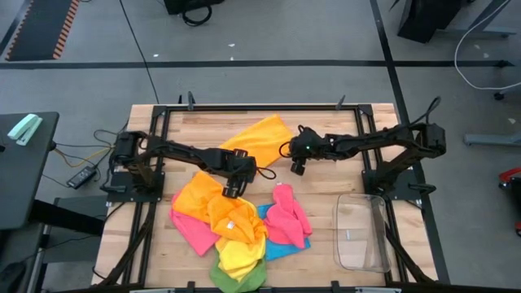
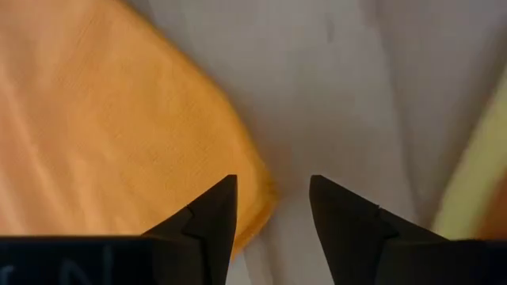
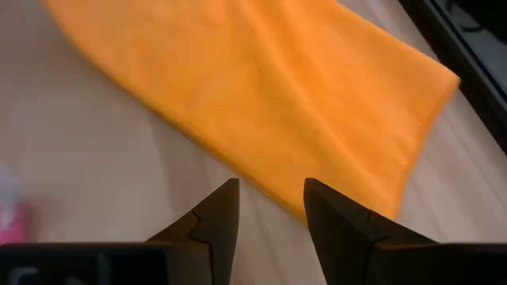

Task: Fold microfiber towels
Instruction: Fold the orange towel

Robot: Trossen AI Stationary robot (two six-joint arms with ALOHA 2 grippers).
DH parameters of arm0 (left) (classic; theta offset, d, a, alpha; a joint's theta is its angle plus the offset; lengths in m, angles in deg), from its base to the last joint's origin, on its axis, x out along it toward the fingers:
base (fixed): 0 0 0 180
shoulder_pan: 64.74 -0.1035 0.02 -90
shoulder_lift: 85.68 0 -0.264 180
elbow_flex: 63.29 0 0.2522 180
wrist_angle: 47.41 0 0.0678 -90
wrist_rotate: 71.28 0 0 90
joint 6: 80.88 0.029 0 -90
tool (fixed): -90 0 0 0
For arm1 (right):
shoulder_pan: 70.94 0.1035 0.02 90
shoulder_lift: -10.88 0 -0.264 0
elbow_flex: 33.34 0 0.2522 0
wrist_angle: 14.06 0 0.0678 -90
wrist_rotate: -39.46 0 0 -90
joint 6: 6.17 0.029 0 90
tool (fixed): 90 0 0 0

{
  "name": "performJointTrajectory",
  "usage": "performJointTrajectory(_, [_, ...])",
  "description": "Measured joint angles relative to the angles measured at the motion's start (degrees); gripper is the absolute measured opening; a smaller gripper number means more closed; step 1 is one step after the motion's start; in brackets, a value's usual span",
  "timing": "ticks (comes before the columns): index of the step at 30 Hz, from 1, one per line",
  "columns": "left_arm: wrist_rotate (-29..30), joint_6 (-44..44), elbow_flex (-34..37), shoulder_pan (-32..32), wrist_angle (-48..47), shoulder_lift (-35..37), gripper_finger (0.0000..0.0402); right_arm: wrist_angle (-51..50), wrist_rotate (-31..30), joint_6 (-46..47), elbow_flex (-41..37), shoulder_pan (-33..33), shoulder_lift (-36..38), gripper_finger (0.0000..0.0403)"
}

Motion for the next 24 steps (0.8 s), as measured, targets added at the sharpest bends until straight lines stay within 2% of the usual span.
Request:
performJointTrajectory(6, [0.55, -1.76, 0.03, -0.53, -0.07, -1.49, 0.0163, 1.24, -0.02, 0.36, 0.02, 2.04, 0.0, 0.0151])
performJointTrajectory(11, [-7.29, -1.88, -0.02, -0.54, 2.81, -3.93, 0.0154, 0.64, 0.01, -0.37, 0.02, 2.98, 0.0, 0.0151])
performJointTrajectory(15, [-9.5, -1.73, -0.04, -0.46, 4.94, -5.09, 0.0147, 0.6, -0.02, -0.9, 0.01, 2.94, 0.07, 0.0151])
performJointTrajectory(22, [-10.89, -1.9, -0.04, 0.01, 19.05, -5.14, 0.0136, 1.17, -0.02, -0.92, 0.02, 2.74, 0.09, 0.0151])
performJointTrajectory(24, [-10.81, -1.36, -0.33, -0.02, 20.16, -4.43, 0.0133, 1.04, -0.02, -0.94, 0.02, 2.76, 0.09, 0.0151])
